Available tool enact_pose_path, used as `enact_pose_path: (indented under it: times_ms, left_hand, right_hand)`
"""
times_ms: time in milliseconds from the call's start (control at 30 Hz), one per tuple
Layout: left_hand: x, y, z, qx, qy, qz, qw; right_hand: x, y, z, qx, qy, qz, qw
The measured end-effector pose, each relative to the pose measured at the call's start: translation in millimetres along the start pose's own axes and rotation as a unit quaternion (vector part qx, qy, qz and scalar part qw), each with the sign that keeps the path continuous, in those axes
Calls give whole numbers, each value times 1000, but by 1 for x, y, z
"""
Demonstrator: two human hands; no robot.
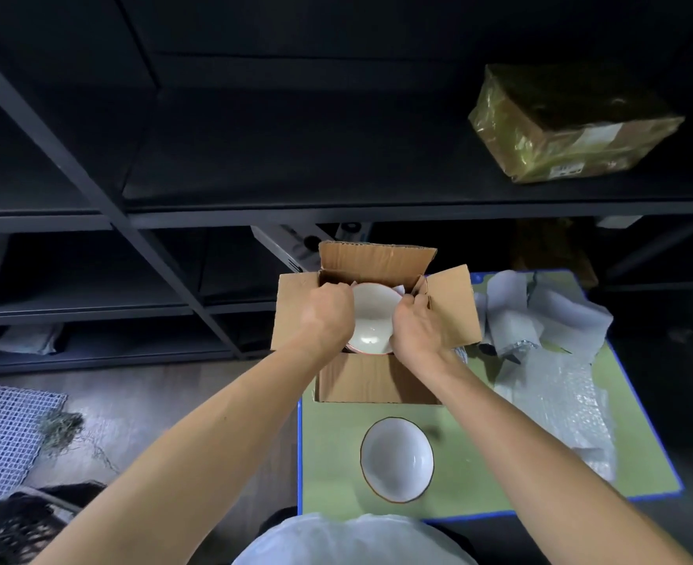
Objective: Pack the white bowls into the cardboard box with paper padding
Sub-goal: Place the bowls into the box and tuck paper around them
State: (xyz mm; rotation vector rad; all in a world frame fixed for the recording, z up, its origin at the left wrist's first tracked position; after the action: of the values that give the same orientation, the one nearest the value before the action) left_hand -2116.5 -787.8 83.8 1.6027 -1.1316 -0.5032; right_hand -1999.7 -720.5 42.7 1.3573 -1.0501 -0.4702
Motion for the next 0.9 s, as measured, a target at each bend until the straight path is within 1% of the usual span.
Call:
enact_pose_path:
  times_ms: [200,300,400,433,567,633,767,833,900]
  left_hand:
    - [3,2,-5,-22,1,1,1000]
    - [0,0,-5,-34,-20,8,999]
    - [-7,-5,5,-12,-24,31,999]
    - [-8,-6,9,3,-19,34,999]
    - [-7,-8,14,34,-6,-6,999]
    - [-6,-8,12,48,-5,-3,999]
    - [-6,-6,6,19,-10,-1,1000]
    - [-3,-6,1,-3,-25,4,1000]
    - [1,-5,0,3,-49,-9,999]
  right_hand:
    - [-2,2,2,57,9,-2,998]
    - [-2,2,-1,70,16,1,997]
    - [-1,3,0,95,25,1,995]
    - [-2,3,1,97,26,3,995]
    - [-5,5,-2,72,22,0,997]
    - [-5,3,-1,71,28,-10,997]
    - [-5,1,2,78,30,-36,996]
    - [-4,2,2,85,33,-41,995]
    - [-1,2,2,86,37,-50,994]
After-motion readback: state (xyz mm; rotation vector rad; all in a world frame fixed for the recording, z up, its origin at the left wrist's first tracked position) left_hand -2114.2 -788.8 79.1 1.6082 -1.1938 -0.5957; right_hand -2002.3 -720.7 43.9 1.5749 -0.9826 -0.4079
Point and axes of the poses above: each hand's wrist, its own x-axis away from the middle knuckle, its own y-axis out of the back of the hand, z = x × y, the point moved 7 cm from there along -x, towards the middle knuckle, and after that the axes turned 13 degrees about x, right-handed, at the moved point
